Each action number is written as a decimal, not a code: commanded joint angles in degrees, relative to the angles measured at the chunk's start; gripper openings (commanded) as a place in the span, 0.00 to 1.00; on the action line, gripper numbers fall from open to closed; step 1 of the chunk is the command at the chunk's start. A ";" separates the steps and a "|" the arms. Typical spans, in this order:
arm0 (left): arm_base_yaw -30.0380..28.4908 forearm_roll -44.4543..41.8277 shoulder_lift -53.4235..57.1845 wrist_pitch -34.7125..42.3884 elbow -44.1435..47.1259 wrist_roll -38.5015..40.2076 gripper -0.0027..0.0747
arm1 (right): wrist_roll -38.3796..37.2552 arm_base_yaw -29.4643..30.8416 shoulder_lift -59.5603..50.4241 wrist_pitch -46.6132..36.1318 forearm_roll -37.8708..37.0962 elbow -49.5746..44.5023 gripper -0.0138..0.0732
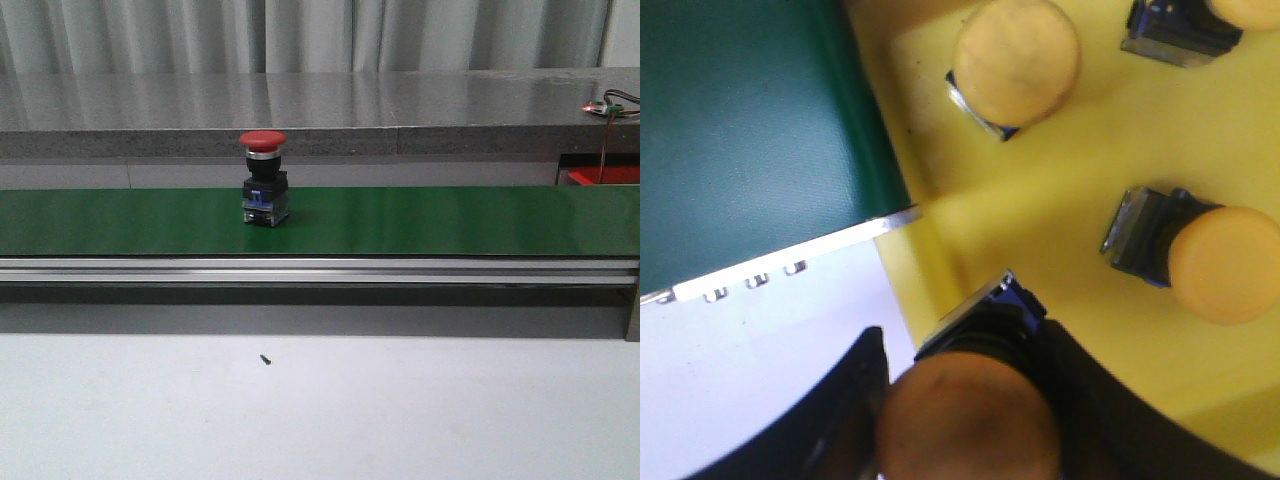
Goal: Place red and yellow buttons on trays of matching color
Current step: 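Carry the yellow button into the yellow tray and open the right gripper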
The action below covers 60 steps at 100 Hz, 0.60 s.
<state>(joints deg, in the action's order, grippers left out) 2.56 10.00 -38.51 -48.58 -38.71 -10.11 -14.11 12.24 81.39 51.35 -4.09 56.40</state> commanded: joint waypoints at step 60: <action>0.48 1.07 0.12 3.00 -1.38 0.18 0.01 | 0.64 1.82 5.45 -7.50 0.00 -1.50 0.48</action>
<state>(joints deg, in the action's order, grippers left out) 2.56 10.00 -38.51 -48.58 -38.71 -10.11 -14.00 13.80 87.98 45.54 -3.94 53.65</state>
